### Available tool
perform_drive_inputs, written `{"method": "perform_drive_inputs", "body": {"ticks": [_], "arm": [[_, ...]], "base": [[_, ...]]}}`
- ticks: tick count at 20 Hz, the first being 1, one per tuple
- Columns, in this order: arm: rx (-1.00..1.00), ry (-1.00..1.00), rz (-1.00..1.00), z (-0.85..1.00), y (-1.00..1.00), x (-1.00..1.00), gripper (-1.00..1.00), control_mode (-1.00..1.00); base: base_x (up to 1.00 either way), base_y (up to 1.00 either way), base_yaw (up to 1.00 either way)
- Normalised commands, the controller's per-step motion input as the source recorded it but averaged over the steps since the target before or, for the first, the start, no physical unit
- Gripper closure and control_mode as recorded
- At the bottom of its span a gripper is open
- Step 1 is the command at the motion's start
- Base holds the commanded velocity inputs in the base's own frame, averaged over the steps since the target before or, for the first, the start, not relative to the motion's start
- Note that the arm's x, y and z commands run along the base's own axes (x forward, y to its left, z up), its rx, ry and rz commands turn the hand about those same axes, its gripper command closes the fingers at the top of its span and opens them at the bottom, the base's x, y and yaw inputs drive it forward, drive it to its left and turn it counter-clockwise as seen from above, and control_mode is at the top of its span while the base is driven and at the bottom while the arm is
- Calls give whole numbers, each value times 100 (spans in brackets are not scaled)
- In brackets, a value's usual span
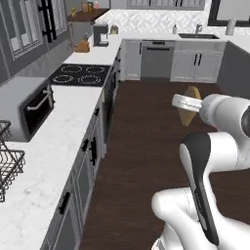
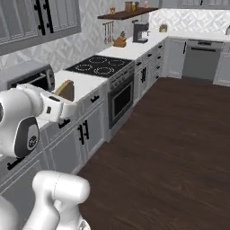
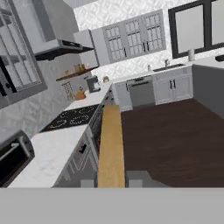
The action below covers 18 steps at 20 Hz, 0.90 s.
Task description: Start the toaster. Once the lever pops up, take the bread to the plate on the dining counter.
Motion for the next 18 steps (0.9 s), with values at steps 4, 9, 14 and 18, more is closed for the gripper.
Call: {"method": "perform_drive_inputs", "body": {"ticks": [4, 9, 14, 18], "arm": [[0, 0, 0, 0, 0, 0, 100, 100], [0, 0, 0, 0, 0, 0, 100, 100], [0, 0, 0, 0, 0, 0, 100, 100], [0, 0, 0, 0, 0, 0, 100, 100]], "base": [[98, -56, -61], [100, -70, -47], [100, -75, -36], [99, -94, -49]]}}
